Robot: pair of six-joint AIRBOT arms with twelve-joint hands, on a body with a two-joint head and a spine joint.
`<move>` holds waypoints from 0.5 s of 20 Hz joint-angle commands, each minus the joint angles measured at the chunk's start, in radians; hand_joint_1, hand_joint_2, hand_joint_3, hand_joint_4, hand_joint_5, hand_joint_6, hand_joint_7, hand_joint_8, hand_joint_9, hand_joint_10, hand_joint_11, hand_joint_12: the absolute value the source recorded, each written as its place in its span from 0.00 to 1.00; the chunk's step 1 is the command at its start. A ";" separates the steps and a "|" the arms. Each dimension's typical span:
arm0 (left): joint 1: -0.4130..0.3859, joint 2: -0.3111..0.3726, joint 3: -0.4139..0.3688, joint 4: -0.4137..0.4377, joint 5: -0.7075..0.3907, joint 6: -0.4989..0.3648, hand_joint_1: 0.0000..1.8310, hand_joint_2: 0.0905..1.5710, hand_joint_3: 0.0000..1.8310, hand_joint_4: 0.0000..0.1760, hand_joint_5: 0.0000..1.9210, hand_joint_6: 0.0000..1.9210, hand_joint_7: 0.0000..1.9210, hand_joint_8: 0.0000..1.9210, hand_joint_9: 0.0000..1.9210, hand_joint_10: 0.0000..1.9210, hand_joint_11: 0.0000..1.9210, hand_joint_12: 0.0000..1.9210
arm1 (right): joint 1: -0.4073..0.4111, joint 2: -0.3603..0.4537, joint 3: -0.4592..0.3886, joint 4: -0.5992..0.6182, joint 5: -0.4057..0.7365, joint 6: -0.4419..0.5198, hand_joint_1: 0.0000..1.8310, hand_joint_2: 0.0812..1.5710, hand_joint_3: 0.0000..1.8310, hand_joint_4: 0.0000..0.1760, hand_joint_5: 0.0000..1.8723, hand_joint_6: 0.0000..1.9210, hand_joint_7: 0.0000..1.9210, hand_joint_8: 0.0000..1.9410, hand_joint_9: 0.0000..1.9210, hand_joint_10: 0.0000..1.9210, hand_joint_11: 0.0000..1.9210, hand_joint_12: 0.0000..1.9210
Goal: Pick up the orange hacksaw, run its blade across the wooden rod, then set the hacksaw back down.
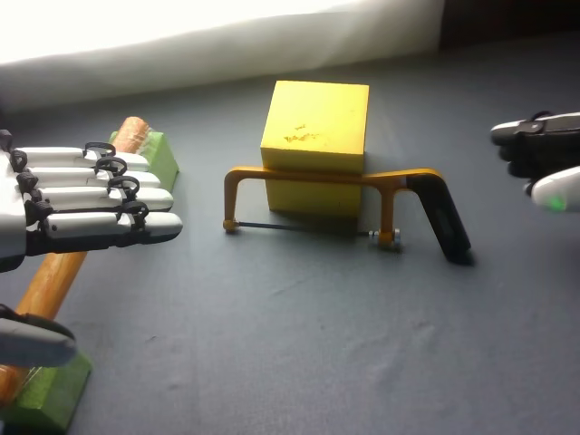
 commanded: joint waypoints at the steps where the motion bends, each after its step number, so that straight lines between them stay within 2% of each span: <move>1: -0.015 0.012 -0.003 -0.064 -0.065 0.010 0.01 0.83 0.00 0.00 0.01 0.00 0.02 0.00 0.01 0.00 0.00 0.00 | -0.003 -0.003 0.031 0.042 0.136 0.005 0.57 0.71 0.00 0.00 0.13 0.00 0.13 0.00 0.13 0.00 0.00 0.52; 3: -0.022 0.012 -0.006 -0.064 -0.053 0.031 0.04 0.83 0.00 0.00 0.02 0.00 0.02 0.00 0.01 0.00 0.00 0.00 | -0.024 -0.022 0.075 0.042 0.173 0.001 0.56 0.71 0.00 0.00 0.14 0.00 0.14 0.00 0.14 0.00 0.00 0.54; 7: -0.031 0.023 -0.028 -0.064 -0.052 0.044 0.02 0.83 0.00 0.00 0.02 0.00 0.02 0.00 0.01 0.00 0.00 0.00 | -0.062 -0.092 0.155 0.046 0.263 0.019 0.57 0.71 0.00 0.00 0.13 0.00 0.13 0.00 0.13 0.00 0.00 0.51; 10: -0.031 0.021 -0.026 -0.064 -0.052 0.044 0.04 0.83 0.00 0.00 0.02 0.00 0.03 0.00 0.02 0.00 0.00 0.00 | -0.093 -0.153 0.201 0.133 0.326 -0.035 0.56 0.71 0.00 0.00 0.14 0.00 0.13 0.00 0.14 0.00 0.00 0.53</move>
